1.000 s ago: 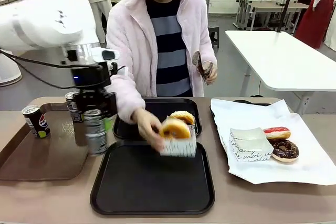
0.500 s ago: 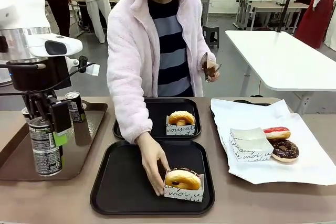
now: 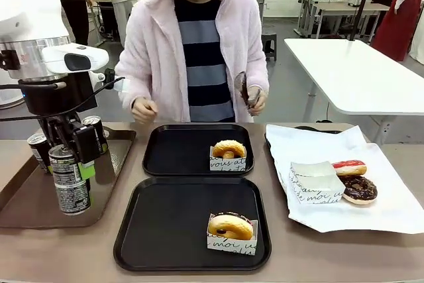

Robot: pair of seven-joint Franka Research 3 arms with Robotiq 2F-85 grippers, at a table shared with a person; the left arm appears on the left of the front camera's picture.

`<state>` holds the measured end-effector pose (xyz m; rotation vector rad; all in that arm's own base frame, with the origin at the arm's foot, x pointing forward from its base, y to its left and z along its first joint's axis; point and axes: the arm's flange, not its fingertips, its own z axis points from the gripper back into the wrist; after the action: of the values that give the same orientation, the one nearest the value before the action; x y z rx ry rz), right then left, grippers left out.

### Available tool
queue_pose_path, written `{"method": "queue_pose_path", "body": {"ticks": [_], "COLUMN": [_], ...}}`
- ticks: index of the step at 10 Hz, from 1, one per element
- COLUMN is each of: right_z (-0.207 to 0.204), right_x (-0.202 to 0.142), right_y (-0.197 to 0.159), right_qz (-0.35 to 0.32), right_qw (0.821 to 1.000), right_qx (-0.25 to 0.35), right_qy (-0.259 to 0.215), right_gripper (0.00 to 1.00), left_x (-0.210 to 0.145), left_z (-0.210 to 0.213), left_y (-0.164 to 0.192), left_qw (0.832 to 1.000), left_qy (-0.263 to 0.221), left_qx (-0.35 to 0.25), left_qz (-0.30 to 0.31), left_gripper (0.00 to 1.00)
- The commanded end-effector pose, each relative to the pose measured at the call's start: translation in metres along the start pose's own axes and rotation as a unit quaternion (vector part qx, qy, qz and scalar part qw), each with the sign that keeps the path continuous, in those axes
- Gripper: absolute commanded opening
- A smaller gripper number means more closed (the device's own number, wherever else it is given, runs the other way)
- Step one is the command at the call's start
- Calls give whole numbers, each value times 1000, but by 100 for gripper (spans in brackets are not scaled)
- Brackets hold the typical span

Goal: Set up donuts and drinks on trays.
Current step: Pick up one Pepsi coke and place it on the Flat Tray.

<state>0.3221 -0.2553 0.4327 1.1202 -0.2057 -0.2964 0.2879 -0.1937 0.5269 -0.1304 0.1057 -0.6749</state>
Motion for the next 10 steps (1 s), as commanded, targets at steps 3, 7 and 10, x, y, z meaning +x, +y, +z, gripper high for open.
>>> {"method": "queue_pose_path", "body": {"ticks": [3,7,10], "right_z": [0,0,0], "right_x": [0,0,0], "right_y": [-1,-1,-1], "right_qz": [5,5,5], "right_qw": [1000,1000,1000], "right_qx": [9,9,9], "right_qy": [-3,-3,-3], "right_gripper": [100,100,100], "left_x": [84,196,248], "left_z": [-2,-26,-52], "left_y": [16,63,98], "left_qw": [986,971,967], "left_qy": [-124,-186,-196], "left_qx": [99,110,67], "left_qz": [53,104,149], "left_gripper": [58,58,58]}}
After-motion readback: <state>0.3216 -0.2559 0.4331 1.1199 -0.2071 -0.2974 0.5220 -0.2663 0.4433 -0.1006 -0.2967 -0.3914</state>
